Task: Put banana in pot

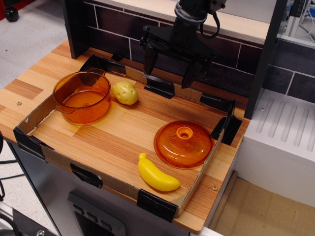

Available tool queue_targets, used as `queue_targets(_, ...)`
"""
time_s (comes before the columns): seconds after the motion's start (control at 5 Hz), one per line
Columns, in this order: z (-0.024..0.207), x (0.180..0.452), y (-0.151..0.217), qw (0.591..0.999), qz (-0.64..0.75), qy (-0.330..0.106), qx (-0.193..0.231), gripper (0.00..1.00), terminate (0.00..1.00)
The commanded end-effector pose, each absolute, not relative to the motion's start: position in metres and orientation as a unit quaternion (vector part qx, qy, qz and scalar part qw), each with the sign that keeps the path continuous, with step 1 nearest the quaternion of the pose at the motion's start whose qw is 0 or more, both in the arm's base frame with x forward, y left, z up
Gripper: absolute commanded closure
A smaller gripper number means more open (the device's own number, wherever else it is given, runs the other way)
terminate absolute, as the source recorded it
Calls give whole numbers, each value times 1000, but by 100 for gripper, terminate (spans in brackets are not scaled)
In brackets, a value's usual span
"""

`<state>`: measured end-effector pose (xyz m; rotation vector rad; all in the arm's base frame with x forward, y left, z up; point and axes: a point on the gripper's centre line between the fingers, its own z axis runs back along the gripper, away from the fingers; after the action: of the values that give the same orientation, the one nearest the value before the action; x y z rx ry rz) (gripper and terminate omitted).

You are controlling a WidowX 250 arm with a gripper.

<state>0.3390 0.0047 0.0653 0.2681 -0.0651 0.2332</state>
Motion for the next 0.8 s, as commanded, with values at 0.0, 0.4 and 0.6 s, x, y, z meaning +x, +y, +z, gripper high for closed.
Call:
queue_targets(0.0,65,339,5,984,116,-32,133,0,0)
queue_targets(0.4,80,295,-5,985,116,-47,115,0,0)
queue_targets(0.6,80,276,-9,984,134,-68,97,0,0)
